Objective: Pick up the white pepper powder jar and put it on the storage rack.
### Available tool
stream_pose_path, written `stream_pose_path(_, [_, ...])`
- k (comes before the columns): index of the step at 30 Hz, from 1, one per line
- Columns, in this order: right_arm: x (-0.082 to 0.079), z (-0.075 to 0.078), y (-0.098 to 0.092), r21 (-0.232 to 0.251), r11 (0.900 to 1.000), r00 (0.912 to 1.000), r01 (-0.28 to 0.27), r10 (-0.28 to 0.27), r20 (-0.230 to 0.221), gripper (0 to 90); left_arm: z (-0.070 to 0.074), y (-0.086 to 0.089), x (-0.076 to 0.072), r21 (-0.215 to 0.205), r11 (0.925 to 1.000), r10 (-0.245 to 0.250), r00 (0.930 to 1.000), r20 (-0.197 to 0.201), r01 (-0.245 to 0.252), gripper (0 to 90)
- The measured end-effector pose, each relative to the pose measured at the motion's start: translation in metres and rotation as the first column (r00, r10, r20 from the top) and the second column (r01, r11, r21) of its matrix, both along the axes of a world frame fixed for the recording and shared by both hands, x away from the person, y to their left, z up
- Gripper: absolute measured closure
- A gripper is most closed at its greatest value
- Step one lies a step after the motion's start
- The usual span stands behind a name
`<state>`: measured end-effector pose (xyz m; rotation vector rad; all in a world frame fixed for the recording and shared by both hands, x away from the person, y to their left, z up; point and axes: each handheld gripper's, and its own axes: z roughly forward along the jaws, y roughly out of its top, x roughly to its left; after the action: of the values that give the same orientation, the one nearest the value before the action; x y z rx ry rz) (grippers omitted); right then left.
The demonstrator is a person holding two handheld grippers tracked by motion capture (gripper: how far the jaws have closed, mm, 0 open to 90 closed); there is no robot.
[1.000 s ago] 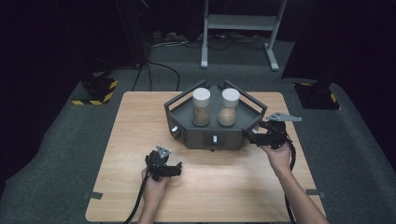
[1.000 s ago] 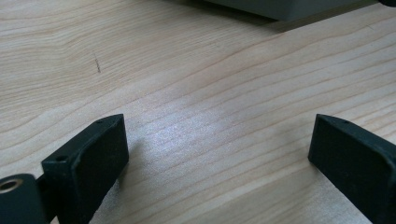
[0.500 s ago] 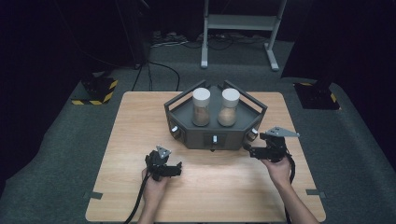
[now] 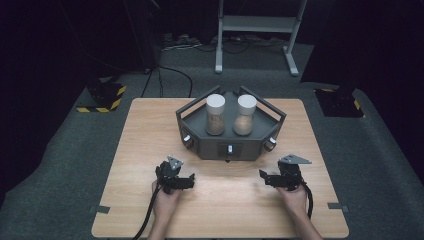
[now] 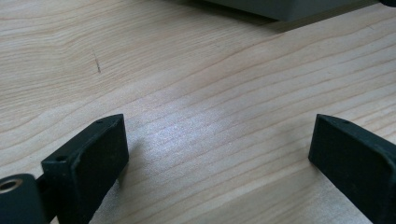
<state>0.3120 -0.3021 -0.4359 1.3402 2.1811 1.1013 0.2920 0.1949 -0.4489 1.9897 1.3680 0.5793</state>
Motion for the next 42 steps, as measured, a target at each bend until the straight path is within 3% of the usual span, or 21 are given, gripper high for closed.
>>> stream_pose_path(4, [0.001,-0.006,0.010,-0.051,0.999,0.9996,0.012,-0.014,-0.025,10.6,0.000,0.000,0.000,0.000,1.0000,0.001,1.0000,0.000,-0.001,4.9])
stream_pose_path(10, [-0.003,-0.011,0.014,-0.068,0.997,0.9997,0.024,-0.024,-0.007,10.0,0.000,0.000,0.000,0.000,1.0000,0.001,1.0000,0.000,-0.001,4.9])
stream_pose_path(13, [-0.006,-0.009,0.027,-0.132,0.991,0.9998,0.019,-0.019,0.003,7.6,0.000,0.000,0.000,0.000,1.0000,0.001,1.0000,0.000,-0.001,4.9])
stream_pose_path(42, [-0.007,-0.009,0.028,-0.131,0.991,0.9998,0.019,-0.019,0.001,7.6,0.000,0.000,0.000,0.000,1.0000,-0.003,1.0000,0.000,0.003,4.7])
